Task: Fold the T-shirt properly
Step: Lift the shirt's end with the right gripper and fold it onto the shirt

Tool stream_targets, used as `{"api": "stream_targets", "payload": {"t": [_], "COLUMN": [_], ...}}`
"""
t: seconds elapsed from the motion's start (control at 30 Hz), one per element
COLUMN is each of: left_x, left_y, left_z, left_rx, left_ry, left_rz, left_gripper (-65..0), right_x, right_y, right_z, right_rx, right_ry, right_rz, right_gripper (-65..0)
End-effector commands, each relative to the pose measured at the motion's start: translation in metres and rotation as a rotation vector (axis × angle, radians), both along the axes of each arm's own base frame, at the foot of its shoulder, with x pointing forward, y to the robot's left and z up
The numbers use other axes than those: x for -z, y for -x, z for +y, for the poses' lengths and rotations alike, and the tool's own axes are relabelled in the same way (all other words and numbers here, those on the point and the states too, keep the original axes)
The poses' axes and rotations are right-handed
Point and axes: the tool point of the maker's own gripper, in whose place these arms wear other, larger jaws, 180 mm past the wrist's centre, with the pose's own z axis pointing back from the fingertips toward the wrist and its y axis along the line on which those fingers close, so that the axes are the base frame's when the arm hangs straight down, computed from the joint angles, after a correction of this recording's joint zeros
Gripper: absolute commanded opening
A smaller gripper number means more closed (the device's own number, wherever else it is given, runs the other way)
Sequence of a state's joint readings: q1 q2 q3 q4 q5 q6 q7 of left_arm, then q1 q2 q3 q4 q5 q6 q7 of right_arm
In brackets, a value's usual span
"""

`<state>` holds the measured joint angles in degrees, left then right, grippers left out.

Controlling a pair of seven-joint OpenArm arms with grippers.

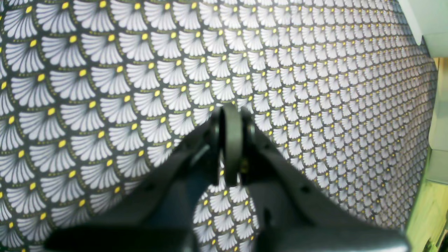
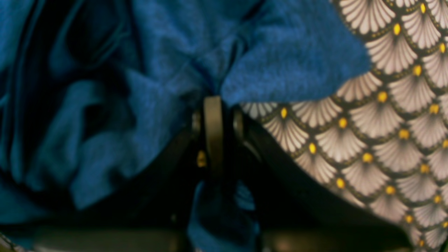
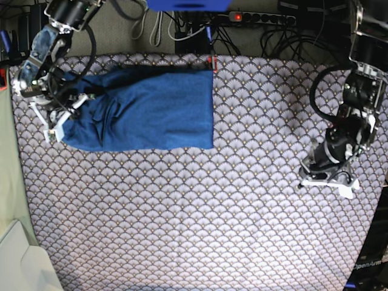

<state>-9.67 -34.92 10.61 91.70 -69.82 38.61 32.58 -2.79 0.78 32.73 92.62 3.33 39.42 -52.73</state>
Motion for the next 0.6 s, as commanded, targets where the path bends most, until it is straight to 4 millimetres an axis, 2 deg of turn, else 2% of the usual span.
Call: {"api": "stream_targets", "payload": {"t": [0.0, 0.2, 0.37, 0.43, 0.57], "left_x": [-0.013, -0.009, -0.005, -0.005, -0.006], "left_y": [-0.004, -0.001, 0.004, 0.005, 0.008], "left_z": [0.0, 0.0, 0.007, 0.009, 0.018], "left_rx": [-0.016, -0.014, -0.018, -0.018, -0.022], "left_ry": [0.052, 0.05, 0.031, 0.025, 0.002], "left_rz": [-0.01, 0.003, 0.017, 0.019, 0.025], "left_gripper": [-65.0, -64.8, -64.8, -64.8, -64.7], "right_x": [-0.026, -0.059, -0.068, -0.074, -0.078], "right_y": [-0.015, -0.018, -0.014, -0.013, -0.012], "right_z": [-0.005, 0.004, 0.027, 0.038, 0.074], "right_rx": [-0.012, -0.024, -0.081, -0.113, -0.172], "right_ry": [0.033, 0.081, 0.097, 0.103, 0.064], "right_rz": [-0.089, -0.179, -0.167, -0.177, -0.201], "right_gripper": [-65.0, -65.0, -65.0, -65.0, -65.0]}}
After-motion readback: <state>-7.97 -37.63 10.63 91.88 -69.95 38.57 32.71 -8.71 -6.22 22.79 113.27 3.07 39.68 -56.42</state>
